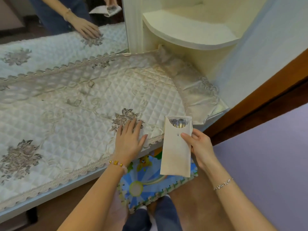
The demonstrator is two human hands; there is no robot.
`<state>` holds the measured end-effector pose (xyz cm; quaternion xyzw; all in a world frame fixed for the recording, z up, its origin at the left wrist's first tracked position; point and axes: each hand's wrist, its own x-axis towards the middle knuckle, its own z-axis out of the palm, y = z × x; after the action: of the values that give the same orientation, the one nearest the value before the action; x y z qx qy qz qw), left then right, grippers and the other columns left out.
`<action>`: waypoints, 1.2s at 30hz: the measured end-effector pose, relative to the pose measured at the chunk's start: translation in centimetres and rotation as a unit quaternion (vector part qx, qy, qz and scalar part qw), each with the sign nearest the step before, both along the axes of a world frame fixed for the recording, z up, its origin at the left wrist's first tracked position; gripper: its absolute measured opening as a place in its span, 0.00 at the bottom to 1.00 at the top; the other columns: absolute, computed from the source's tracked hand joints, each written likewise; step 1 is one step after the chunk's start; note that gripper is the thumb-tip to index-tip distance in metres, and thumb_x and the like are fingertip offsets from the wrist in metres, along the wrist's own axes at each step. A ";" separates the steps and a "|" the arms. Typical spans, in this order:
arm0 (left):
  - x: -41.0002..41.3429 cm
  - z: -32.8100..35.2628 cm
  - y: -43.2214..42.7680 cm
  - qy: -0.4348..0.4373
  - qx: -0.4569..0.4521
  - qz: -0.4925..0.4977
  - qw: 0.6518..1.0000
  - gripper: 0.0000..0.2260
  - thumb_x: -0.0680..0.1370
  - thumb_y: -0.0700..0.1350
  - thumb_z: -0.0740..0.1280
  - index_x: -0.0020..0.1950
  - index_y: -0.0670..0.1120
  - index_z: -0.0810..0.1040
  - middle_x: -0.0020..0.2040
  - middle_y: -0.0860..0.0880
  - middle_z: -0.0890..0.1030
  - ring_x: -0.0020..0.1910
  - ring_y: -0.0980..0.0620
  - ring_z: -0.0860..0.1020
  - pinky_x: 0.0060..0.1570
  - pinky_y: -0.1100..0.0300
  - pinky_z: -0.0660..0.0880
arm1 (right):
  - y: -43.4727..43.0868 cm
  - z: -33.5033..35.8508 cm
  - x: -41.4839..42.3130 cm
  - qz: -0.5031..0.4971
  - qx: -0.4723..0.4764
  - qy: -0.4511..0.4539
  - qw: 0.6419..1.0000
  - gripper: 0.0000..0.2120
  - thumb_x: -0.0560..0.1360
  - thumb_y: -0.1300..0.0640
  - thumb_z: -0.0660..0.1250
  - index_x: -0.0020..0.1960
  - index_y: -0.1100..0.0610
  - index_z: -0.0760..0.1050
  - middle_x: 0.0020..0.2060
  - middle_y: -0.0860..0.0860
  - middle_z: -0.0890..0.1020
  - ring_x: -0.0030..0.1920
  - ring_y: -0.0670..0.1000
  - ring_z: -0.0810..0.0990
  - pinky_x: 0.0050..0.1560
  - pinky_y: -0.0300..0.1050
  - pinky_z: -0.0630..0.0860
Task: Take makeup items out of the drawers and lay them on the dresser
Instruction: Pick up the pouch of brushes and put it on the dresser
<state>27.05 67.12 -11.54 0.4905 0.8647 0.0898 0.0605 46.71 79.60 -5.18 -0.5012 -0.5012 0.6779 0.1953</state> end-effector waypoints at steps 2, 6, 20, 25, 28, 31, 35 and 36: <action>0.0 -0.4 0.3 0.007 -0.002 0.007 1.000 0.27 0.77 0.60 0.52 0.67 0.45 0.72 0.66 0.43 0.74 0.65 0.42 0.71 0.63 0.44 0.66 | 1.7 -0.3 -0.7 0.011 -0.002 -0.001 1.000 0.10 0.74 0.62 0.68 0.55 0.56 0.77 0.49 0.56 0.84 0.48 0.55 0.84 0.49 0.55 0.80; 0.3 -0.6 0.4 0.007 -0.009 0.024 1.000 0.29 0.77 0.63 0.50 0.68 0.46 0.71 0.68 0.45 0.72 0.67 0.43 0.69 0.65 0.43 0.65 | 4.8 -0.6 -2.6 0.045 0.003 0.006 0.999 0.12 0.74 0.63 0.67 0.57 0.59 0.76 0.46 0.54 0.84 0.42 0.49 0.84 0.37 0.40 0.81; 1.0 -0.9 0.5 -0.009 -0.005 0.068 0.998 0.31 0.76 0.65 0.48 0.72 0.50 0.66 0.73 0.49 0.65 0.73 0.48 0.60 0.72 0.49 0.51 | 14.2 -2.8 -11.6 0.125 0.039 -0.024 0.991 0.14 0.74 0.63 0.67 0.59 0.62 0.73 0.51 0.58 0.82 0.46 0.53 0.82 0.49 0.49 0.80; 1.2 -1.0 0.6 -0.010 -0.009 0.080 0.997 0.32 0.76 0.66 0.45 0.72 0.50 0.65 0.73 0.49 0.65 0.73 0.48 0.59 0.72 0.48 0.51 | 14.5 -3.3 -12.0 0.148 0.100 -0.031 0.983 0.10 0.74 0.61 0.68 0.54 0.58 0.75 0.42 0.49 0.81 0.40 0.44 0.80 0.35 0.33 0.78; 1.3 -1.0 0.7 -0.011 -0.016 0.082 0.996 0.33 0.75 0.67 0.43 0.72 0.50 0.65 0.73 0.49 0.65 0.74 0.48 0.59 0.72 0.47 0.51 | 14.6 -3.9 -11.9 0.147 0.145 -0.061 0.977 0.10 0.72 0.57 0.70 0.53 0.56 0.77 0.45 0.53 0.83 0.44 0.50 0.82 0.46 0.43 0.80; 1.4 -1.0 0.8 -0.014 -0.016 0.086 0.996 0.33 0.75 0.67 0.44 0.72 0.50 0.65 0.73 0.49 0.65 0.74 0.48 0.59 0.72 0.46 0.52 | 14.8 -4.1 -11.8 0.143 0.173 -0.091 0.970 0.10 0.71 0.54 0.71 0.51 0.56 0.78 0.39 0.51 0.82 0.43 0.52 0.81 0.46 0.47 0.77; 1.5 -1.0 0.8 -0.016 -0.016 0.090 0.996 0.33 0.75 0.67 0.43 0.73 0.50 0.63 0.74 0.49 0.63 0.74 0.48 0.58 0.72 0.47 0.50 | 14.6 -4.0 -11.5 0.158 0.212 -0.121 0.957 0.15 0.70 0.50 0.70 0.45 0.62 0.77 0.34 0.56 0.77 0.37 0.52 0.74 0.40 0.50 0.73; 1.5 -0.9 0.8 -0.018 -0.015 0.091 0.996 0.33 0.75 0.67 0.45 0.73 0.50 0.63 0.74 0.49 0.63 0.74 0.48 0.58 0.72 0.47 0.50 | 14.6 -3.9 -11.4 0.160 0.215 -0.125 0.955 0.16 0.70 0.49 0.70 0.46 0.63 0.77 0.35 0.58 0.77 0.37 0.52 0.74 0.40 0.50 0.73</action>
<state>28.53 67.94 -12.44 0.4074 0.9057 0.0902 0.0747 35.28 94.21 -9.11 -0.4412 -0.7294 0.5080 0.1234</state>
